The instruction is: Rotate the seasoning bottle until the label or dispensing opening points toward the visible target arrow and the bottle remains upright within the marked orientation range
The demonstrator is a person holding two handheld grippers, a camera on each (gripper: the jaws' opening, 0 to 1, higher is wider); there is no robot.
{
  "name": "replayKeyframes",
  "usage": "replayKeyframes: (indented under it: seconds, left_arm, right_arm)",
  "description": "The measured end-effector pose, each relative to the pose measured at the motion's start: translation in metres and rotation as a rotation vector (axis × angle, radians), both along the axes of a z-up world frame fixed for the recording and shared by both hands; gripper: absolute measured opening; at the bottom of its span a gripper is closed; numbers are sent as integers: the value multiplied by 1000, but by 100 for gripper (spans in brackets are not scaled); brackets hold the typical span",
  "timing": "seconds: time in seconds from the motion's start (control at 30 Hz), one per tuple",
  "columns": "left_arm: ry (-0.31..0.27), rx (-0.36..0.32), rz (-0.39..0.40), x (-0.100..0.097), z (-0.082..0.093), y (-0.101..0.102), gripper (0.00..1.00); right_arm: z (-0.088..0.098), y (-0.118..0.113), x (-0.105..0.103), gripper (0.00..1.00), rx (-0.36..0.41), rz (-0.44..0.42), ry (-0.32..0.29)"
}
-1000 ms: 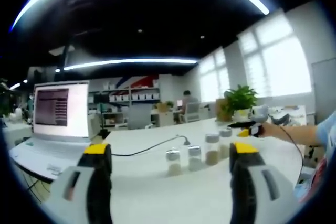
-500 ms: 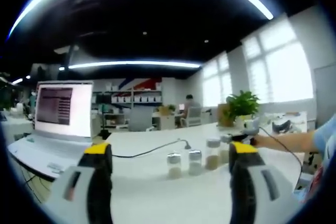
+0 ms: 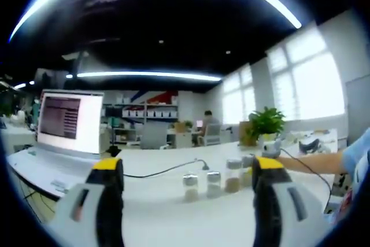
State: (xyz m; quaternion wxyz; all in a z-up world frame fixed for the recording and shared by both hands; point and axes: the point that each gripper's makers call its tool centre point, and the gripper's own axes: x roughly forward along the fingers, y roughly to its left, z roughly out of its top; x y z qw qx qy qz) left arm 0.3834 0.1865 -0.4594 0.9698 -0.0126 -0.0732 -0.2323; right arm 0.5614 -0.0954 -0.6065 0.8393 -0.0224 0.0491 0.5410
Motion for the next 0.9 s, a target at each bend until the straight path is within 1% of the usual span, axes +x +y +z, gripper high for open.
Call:
replayKeyframes:
  seconds: [0.07,0.17,0.23,0.3,0.47,0.57,0.67,0.7,0.77,0.8,0.87,0.9]
  left_arm:
    - [6,3,-3,1,-2,-1,98]
    - [12,-2,-14,2,-3,-4,97]
    - [2,-22,-4,2,-2,-4,94]
    - [-7,-28,4,2,0,-3,93]
    - [-7,-61,6,1,3,4,92]
    - [-4,-47,20,2,2,6,91]
    - [6,-33,18,4,-1,4,91]
    - [9,-31,11,4,-2,3,90]
    - [9,-32,-9,4,-3,-1,88]
    - [12,-31,-28,3,-4,-5,88]
    - [16,-25,-39,3,-6,-10,88]
    - [17,-21,-41,4,-7,-12,88]
  right_arm:
    - [0,3,-4,45,-8,17,-6]
    - [-1,3,-6,45,-12,-2,2]
    - [-1,4,-8,45,-17,-15,-3]
    - [-1,5,-7,44,-19,-33,-15]
    - [-1,2,-3,44,10,-74,-19]
    - [0,1,-4,44,33,-84,-12]
    - [0,0,-8,44,37,-93,-16]
    - [0,1,-9,44,48,-105,-8]
    - [0,1,-13,44,38,-116,-12]
    - [0,1,-16,44,37,-117,-12]
    - [0,-1,-23,43,30,-119,-12]
    - [1,-5,-22,43,32,-122,-14]
